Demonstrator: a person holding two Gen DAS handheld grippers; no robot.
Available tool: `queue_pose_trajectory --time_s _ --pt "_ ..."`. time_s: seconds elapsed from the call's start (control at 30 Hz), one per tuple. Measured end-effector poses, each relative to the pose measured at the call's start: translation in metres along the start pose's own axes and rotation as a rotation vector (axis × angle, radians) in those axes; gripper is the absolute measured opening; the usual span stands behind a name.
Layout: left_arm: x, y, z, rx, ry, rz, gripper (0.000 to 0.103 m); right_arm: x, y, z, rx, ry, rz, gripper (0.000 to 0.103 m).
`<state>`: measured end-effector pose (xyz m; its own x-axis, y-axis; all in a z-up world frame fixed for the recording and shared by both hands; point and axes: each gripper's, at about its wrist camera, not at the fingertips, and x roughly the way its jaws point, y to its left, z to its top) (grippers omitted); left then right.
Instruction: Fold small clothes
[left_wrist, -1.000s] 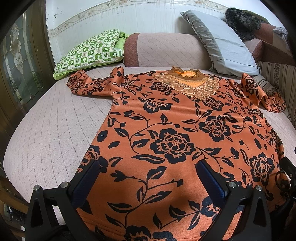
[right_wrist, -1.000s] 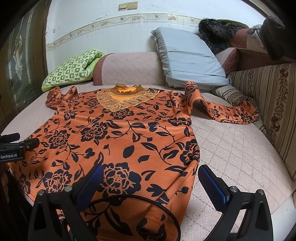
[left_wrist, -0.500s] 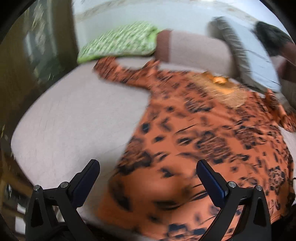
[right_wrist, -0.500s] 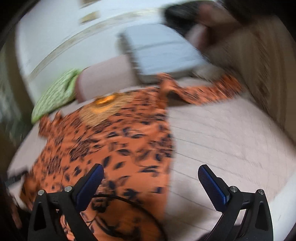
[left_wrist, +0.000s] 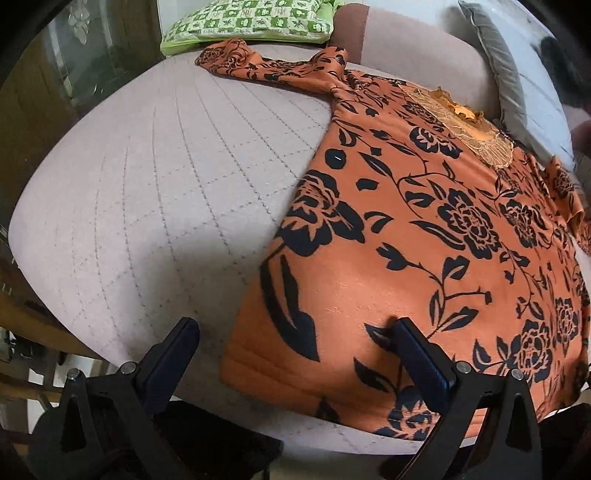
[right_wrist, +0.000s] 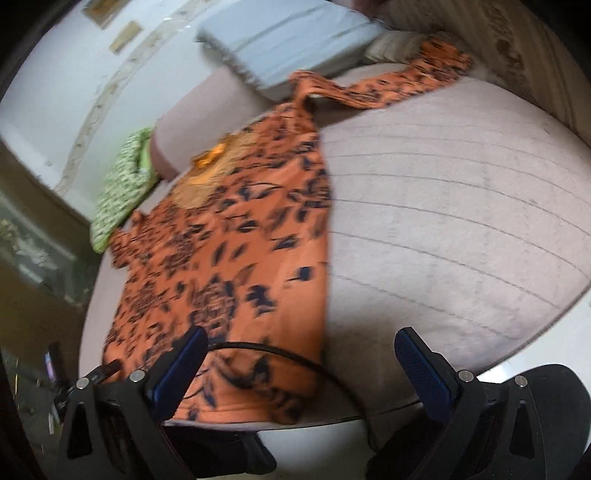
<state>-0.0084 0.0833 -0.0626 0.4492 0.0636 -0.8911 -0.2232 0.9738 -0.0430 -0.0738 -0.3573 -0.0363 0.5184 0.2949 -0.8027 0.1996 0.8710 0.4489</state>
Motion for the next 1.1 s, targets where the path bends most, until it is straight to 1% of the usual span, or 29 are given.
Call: queue_pose_trajectory --time_s 0.1,0.17,0.23,0.27,0.3,0.33,0.37,0.4,0.43,0.47,0.5,0.53,0.57,0.6,0.63,0.67,0.7,0.77,0.8,0.83,0.87,0.9,0.93,0.97,1.0,1.03,1.07,1.1 --pt "0.002 0.003 -0.001 -0.024 0.003 -0.012 0.103 0.005 0.012 -0.002 -0.031 0.013 0.004 0.102" --pt "0.001 0.002 -0.004 -0.013 -0.005 -0.005 0.103 0.01 0.021 -0.004 -0.07 0.025 -0.005 0.102" --pt "-0.002 0.004 -0.01 -0.003 -0.019 0.001 0.103 0.015 0.031 -0.008 -0.134 0.024 -0.06 0.102" --pt "-0.002 0.004 -0.011 -0.003 -0.024 0.002 0.103 0.022 0.034 -0.01 -0.162 0.04 -0.104 0.102" --pt "-0.002 0.004 -0.012 -0.004 -0.028 0.003 0.103 0.031 0.031 -0.011 -0.168 0.091 -0.115 0.098" --pt "-0.002 0.005 -0.012 -0.007 -0.026 0.003 0.103 0.045 0.025 -0.014 -0.133 0.161 -0.091 0.077" --pt "-0.002 0.005 -0.012 -0.006 -0.021 0.003 0.103 0.045 0.022 -0.015 -0.118 0.155 -0.096 0.074" --pt "-0.003 0.006 -0.013 -0.005 -0.019 0.001 0.101 0.04 0.02 -0.013 -0.104 0.14 -0.079 0.062" --pt "-0.006 0.006 -0.013 -0.001 -0.024 -0.008 0.091 0.035 0.014 -0.011 -0.068 0.144 -0.044 0.043" --pt "-0.011 0.004 -0.014 0.013 -0.044 -0.013 0.069 0.03 0.002 -0.01 0.002 0.142 0.0 0.038" --pt "-0.017 0.001 -0.016 0.032 -0.063 -0.016 0.05 0.025 -0.006 -0.012 0.049 0.142 0.024 0.031" --pt "-0.023 -0.005 -0.018 0.063 -0.077 -0.024 0.009 0.021 -0.016 -0.013 0.099 0.142 0.046 0.021" --pt "-0.027 -0.008 -0.019 0.079 -0.082 -0.023 0.008 0.016 -0.026 -0.015 0.148 0.132 0.067 0.015" --pt "-0.033 -0.011 -0.023 0.094 -0.1 -0.024 0.008 0.009 -0.033 -0.016 0.181 0.116 0.079 0.007" --pt "-0.036 -0.012 -0.025 0.097 -0.106 -0.026 0.008 0.001 -0.038 -0.02 0.204 0.094 0.089 0.005" --pt "-0.039 -0.011 -0.027 0.094 -0.111 -0.037 0.008 -0.008 -0.046 -0.021 0.234 0.073 0.107 0.005" --pt "-0.044 -0.01 -0.027 0.084 -0.117 -0.059 0.008 -0.012 -0.05 -0.024 0.258 0.072 0.141 0.005" --pt "-0.05 -0.006 -0.026 0.058 -0.13 -0.096 0.008 -0.02 -0.062 -0.026 0.305 0.079 0.237 0.005" --pt "-0.051 -0.003 -0.026 0.048 -0.129 -0.103 0.009 -0.024 -0.065 -0.027 0.313 0.072 0.245 0.007" --pt "-0.05 -0.001 -0.024 0.033 -0.129 -0.103 0.009 -0.028 -0.065 -0.026 0.311 0.063 0.231 0.019" --pt "-0.049 0.002 -0.024 0.021 -0.127 -0.101 0.009 -0.034 -0.063 -0.026 0.299 0.041 0.22 0.034" --pt "-0.047 0.004 -0.023 0.011 -0.123 -0.102 0.01 -0.041 -0.057 -0.026 0.279 -0.003 0.258 0.069" --pt "-0.047 0.005 -0.023 -0.001 -0.121 -0.104 0.01 -0.056 -0.046 -0.025 0.243 -0.069 0.251 0.088" --pt "-0.048 0.007 -0.023 -0.006 -0.126 -0.104 0.01 -0.084 -0.027 -0.024 0.144 -0.208 0.14 0.092" --pt "-0.049 0.007 -0.022 -0.009 -0.134 -0.096 0.011 -0.103 -0.012 -0.027 0.053 -0.306 0.083 0.092" --pt "-0.049 0.006 -0.022 -0.009 -0.143 -0.087 0.013 -0.126 0.012 -0.033 -0.115 -0.451 0.008 0.096" --pt "-0.048 0.006 -0.022 -0.007 -0.14 -0.083 0.017 -0.135 0.027 -0.04 -0.225 -0.523 -0.033 0.101" --pt "-0.045 0.005 -0.022 -0.002 -0.13 -0.078 0.019 -0.134 0.039 -0.044 -0.315 -0.534 -0.061 0.103"
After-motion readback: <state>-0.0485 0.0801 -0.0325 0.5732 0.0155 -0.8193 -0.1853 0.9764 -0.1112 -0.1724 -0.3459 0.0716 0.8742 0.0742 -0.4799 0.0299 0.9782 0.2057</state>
